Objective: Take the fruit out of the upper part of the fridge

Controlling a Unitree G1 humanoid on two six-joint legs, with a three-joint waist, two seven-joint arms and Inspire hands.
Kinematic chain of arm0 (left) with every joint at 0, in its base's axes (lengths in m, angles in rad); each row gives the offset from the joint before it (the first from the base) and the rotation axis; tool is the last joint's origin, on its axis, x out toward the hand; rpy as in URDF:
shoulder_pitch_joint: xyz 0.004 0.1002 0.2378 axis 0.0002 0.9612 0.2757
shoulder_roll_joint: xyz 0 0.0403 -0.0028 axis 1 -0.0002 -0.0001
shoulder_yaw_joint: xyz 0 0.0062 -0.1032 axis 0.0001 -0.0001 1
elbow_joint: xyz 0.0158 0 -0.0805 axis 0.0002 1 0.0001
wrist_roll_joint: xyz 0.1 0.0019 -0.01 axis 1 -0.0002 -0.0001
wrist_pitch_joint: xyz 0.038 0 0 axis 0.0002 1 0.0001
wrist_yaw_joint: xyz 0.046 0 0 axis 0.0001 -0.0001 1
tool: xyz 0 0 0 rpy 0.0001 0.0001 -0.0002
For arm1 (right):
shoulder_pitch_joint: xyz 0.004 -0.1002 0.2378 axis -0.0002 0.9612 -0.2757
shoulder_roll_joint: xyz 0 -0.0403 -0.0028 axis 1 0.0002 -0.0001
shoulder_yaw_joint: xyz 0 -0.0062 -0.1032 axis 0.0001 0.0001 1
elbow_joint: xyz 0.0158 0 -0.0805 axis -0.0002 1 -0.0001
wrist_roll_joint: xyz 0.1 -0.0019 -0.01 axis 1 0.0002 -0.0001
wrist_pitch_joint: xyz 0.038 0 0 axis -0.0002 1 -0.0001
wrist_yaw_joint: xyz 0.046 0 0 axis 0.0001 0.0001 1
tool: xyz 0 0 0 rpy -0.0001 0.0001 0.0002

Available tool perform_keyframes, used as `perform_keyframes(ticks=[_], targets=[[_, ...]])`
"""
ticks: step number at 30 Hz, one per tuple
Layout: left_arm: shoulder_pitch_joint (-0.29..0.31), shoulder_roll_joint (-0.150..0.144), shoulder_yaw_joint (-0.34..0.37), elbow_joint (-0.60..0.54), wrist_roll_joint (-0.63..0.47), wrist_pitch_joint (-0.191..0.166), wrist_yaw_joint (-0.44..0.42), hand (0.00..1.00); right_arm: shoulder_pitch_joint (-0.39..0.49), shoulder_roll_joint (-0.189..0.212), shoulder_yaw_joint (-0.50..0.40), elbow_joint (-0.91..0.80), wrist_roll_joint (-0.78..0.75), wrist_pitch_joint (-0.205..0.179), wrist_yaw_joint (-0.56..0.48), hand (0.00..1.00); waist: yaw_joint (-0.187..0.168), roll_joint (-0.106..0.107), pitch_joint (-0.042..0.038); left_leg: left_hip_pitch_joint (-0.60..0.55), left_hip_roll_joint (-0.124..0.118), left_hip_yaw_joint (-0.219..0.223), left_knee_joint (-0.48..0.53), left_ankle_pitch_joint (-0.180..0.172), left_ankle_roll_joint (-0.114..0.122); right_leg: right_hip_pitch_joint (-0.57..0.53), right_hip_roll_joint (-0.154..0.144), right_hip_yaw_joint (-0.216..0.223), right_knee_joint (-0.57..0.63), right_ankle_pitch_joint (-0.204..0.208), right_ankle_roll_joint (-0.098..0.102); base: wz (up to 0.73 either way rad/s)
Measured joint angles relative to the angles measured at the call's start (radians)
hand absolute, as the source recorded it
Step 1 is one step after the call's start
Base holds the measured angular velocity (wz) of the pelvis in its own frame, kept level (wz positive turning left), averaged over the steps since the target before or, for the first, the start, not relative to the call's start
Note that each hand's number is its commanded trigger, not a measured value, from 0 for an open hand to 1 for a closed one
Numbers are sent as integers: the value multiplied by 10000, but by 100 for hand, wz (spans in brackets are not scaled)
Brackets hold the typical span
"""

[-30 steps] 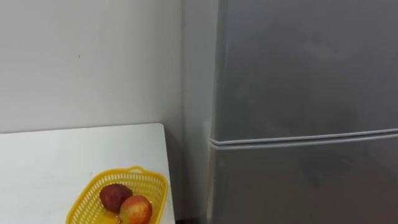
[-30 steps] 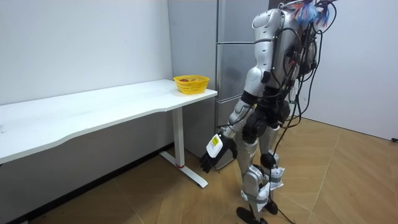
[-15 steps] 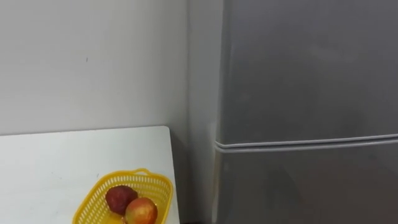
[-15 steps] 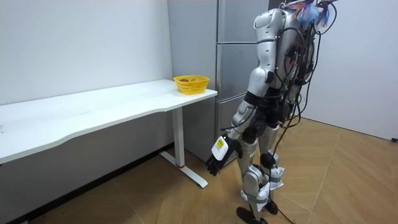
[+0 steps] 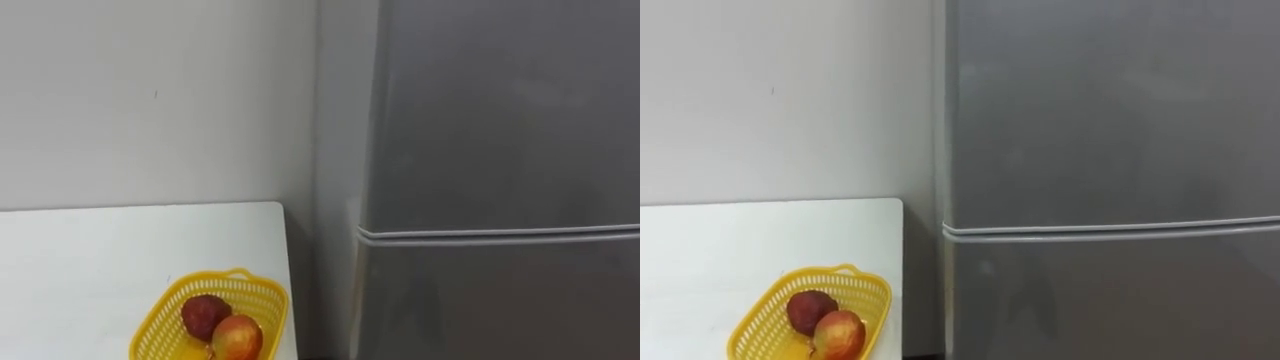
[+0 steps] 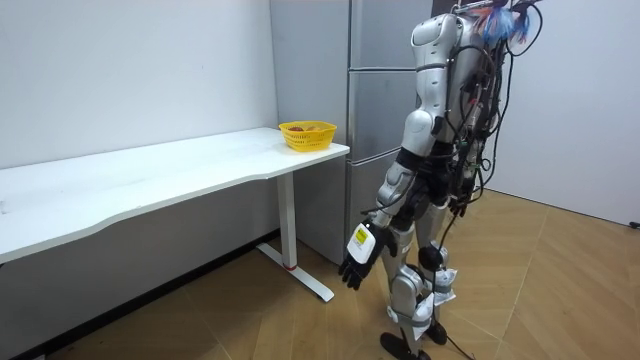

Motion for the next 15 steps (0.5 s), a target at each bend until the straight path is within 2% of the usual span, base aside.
perform_keyframes(ticks=[3,6,10,15], targets=[[-54,-88,16,51,287,199,-233,0,-22,-8,0,346,-328,117,184,0,1,104,11,-5,-39,-181,-1,1,0,51,-46,-260,-5,-12,-2,16],[-56,-131,5,27,441,486,-475,0,-90,-21,14,392,-1723,428,430,0,21,160,17,16,-40,-179,60,4,-4,71,-49,-267,9,-37,-11,3],[-124,-131,-23,19,441,740,-701,0,-449,-93,526,731,-3204,789,519,0,42,137,19,57,-54,-176,97,6,-2,90,-70,-249,25,-88,0,0],[-166,-132,-33,18,443,872,-710,0,-584,-98,1008,836,-4410,1310,640,0,181,104,23,288,-115,-197,52,3,3,174,-154,-227,279,-281,46,1]])
